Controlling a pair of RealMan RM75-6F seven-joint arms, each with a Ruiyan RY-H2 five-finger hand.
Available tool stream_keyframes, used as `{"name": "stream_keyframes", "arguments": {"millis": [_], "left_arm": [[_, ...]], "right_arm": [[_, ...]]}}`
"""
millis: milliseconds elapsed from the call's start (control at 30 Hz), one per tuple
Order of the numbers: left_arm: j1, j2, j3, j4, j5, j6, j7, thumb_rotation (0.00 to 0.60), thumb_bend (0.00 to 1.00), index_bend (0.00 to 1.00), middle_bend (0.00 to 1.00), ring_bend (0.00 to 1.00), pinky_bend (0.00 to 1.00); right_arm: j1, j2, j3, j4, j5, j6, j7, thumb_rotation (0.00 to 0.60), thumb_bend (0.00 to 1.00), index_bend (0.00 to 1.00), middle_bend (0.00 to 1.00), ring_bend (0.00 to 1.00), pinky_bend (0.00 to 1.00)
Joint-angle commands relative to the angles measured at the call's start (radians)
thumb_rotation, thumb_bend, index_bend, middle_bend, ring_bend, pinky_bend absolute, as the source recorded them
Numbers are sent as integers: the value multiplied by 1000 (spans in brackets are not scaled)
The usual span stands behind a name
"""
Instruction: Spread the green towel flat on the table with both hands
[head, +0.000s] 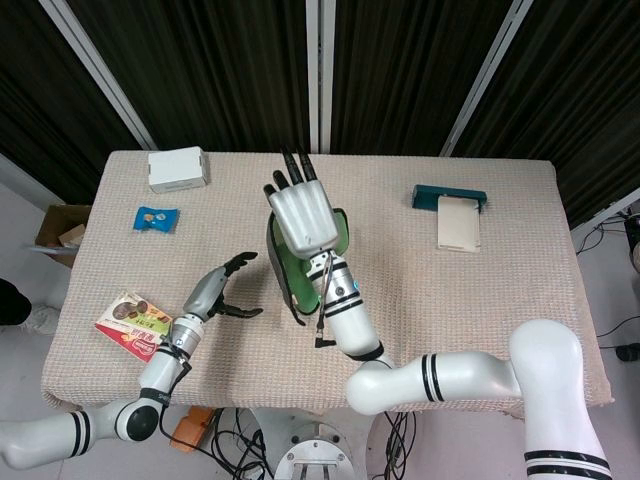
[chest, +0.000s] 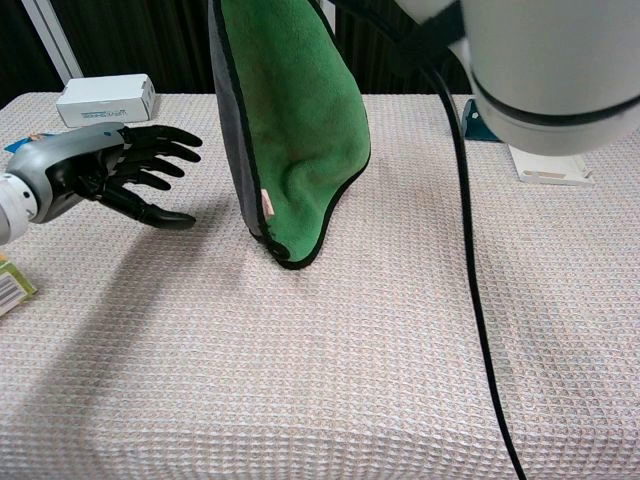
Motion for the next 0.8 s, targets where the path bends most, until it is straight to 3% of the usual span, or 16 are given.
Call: {"name": "stream_keyframes", "arguments": {"millis": [33, 400, 800], "left_arm": [[-24, 7, -28, -31, -53, -4, 52, 588, 25, 137, 120, 136, 172], [-79, 26, -84, -103, -181, -5, 138, 375, 0, 133, 120, 138, 178], [-208, -124, -113, 0, -366, 68, 354, 345, 0, 75, 119, 137, 177]], "right_arm": [[50, -39, 56, 31, 33, 73, -60, 600, 581, 848, 324, 30, 0], [103, -56, 93, 72, 68, 209, -204, 600, 581, 847, 326, 34, 0], [157, -138, 95, 172, 79, 208, -207, 600, 581, 847, 326, 35, 0]]}}
